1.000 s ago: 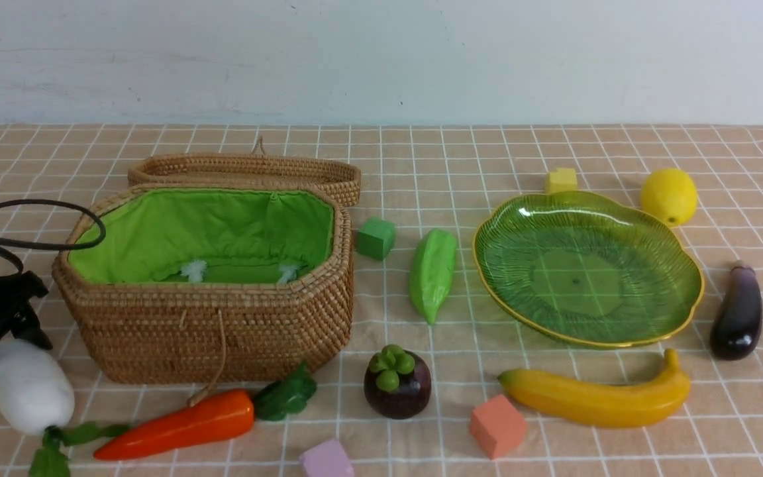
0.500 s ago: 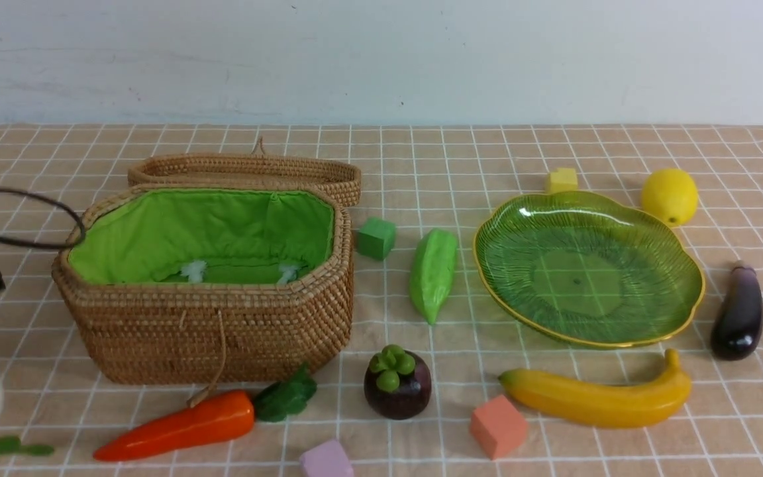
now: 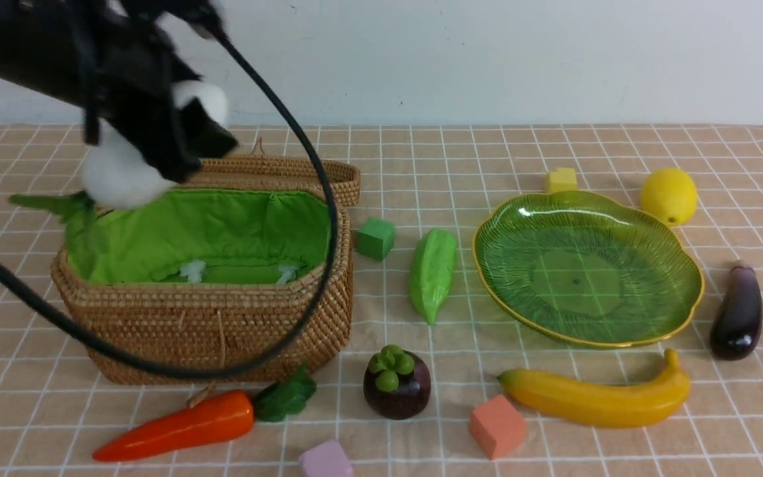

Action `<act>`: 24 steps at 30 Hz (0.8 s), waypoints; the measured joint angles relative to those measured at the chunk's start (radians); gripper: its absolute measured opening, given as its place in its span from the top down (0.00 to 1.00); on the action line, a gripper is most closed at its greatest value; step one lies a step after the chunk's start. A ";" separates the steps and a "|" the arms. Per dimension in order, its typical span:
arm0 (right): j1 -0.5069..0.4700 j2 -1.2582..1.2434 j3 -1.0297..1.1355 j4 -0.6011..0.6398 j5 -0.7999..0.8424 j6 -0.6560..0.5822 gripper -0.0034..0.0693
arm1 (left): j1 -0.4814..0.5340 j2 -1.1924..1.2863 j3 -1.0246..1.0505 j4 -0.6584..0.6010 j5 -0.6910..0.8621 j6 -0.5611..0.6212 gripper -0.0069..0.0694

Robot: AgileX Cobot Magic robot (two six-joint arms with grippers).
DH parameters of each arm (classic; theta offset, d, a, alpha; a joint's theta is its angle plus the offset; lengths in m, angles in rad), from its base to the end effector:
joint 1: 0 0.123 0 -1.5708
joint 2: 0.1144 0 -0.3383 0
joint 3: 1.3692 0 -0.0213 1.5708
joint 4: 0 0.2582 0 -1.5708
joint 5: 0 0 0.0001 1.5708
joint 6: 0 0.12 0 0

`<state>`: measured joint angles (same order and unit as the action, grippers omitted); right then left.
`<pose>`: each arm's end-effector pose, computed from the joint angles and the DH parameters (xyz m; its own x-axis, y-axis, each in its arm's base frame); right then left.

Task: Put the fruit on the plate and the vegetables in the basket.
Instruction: Take a daikon with your left arm and place it on the basket on the left.

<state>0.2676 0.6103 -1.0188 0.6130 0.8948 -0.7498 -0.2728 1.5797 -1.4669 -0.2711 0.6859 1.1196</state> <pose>0.0495 0.0695 0.4571 -0.0549 -0.3199 -0.9459 -0.7073 0.6811 -0.1893 0.3712 -0.1250 0.3978 -0.0706 0.8263 -0.5588 0.7258 0.4268 0.5394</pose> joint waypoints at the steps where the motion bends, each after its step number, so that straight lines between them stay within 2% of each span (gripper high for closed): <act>1: 0.000 0.000 0.000 0.000 -0.002 0.000 0.86 | -0.022 0.022 0.000 0.015 -0.024 0.016 0.28; 4: 0.000 0.000 0.000 0.003 0.001 0.014 0.86 | -0.067 0.090 0.000 0.099 -0.097 0.038 0.28; 8: 0.000 0.000 0.000 0.007 0.032 0.031 0.85 | -0.085 0.150 0.000 0.212 -0.115 0.044 0.28; 14: 0.000 0.000 0.000 0.007 0.043 0.036 0.85 | -0.085 0.157 0.000 0.245 -0.124 0.012 0.27; 20: 0.000 0.000 0.000 0.007 0.026 0.036 0.84 | -0.085 0.138 0.000 0.248 -0.122 -0.074 0.06; 21: 0.000 0.000 0.000 0.007 0.025 0.036 0.84 | -0.085 0.137 0.000 0.249 -0.122 -0.084 0.05; 24: 0.000 0.000 0.000 0.007 0.019 0.036 0.84 | -0.085 0.104 0.000 0.246 -0.096 -0.216 0.05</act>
<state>0.2676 0.6103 -1.0188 0.6203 0.9137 -0.7136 -0.3573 1.6834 -1.4669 -0.0255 0.5902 0.9035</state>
